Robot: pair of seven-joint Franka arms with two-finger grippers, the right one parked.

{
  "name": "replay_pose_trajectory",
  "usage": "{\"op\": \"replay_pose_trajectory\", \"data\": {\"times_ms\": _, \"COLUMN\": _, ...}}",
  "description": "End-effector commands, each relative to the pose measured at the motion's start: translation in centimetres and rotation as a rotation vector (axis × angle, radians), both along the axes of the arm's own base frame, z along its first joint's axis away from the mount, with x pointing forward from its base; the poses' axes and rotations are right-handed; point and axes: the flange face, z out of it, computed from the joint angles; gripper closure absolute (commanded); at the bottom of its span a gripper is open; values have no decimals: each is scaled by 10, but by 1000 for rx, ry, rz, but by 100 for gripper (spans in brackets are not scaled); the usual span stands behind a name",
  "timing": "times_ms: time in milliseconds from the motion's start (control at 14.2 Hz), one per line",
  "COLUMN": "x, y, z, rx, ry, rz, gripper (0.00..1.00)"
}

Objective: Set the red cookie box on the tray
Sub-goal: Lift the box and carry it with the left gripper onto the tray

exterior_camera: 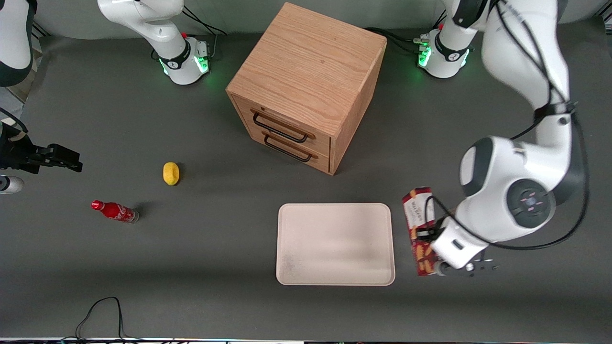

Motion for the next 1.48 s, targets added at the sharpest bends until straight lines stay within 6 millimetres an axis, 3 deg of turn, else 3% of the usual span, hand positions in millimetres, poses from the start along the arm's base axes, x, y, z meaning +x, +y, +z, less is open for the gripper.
{"op": "replay_pose_trajectory", "data": {"times_ms": 0, "x": 12, "y": -24, "z": -30, "rx": -16, "ry": -40, "rz": -16, "gripper": 100}}
{"op": "replay_pose_trajectory", "data": {"times_ms": 282, "x": 8, "y": -63, "z": -95, "rx": -17, "ry": -41, "rz": 30, "gripper": 100}}
{"op": "replay_pose_trajectory", "data": {"times_ms": 563, "x": -4, "y": -75, "z": -124, "rx": 24, "ry": -7, "rz": 14, "gripper": 100}}
{"op": "replay_pose_trajectory", "data": {"times_ms": 634, "x": -6, "y": -76, "z": -125, "rx": 47, "ry": -13, "rz": 3, "gripper": 14}}
{"op": "replay_pose_trajectory", "data": {"times_ms": 704, "x": -7, "y": -79, "z": -122, "rx": 60, "ry": -31, "rz": -9, "gripper": 0}}
{"op": "replay_pose_trajectory", "data": {"times_ms": 845, "x": -8, "y": -71, "z": -102, "rx": 57, "ry": -47, "rz": -10, "gripper": 0}}
{"op": "replay_pose_trajectory", "data": {"times_ms": 986, "x": -14, "y": -55, "z": -62, "rx": 41, "ry": -53, "rz": 9, "gripper": 0}}
{"op": "replay_pose_trajectory", "data": {"times_ms": 1127, "x": -22, "y": -13, "z": -14, "rx": 30, "ry": -48, "rz": 59, "gripper": 0}}
{"op": "replay_pose_trajectory", "data": {"times_ms": 1338, "x": -53, "y": 55, "z": 38, "rx": 27, "ry": -30, "rz": 121, "gripper": 0}}
{"op": "replay_pose_trajectory", "data": {"times_ms": 1408, "x": -67, "y": 67, "z": 57, "rx": 23, "ry": -24, "rz": 124, "gripper": 0}}
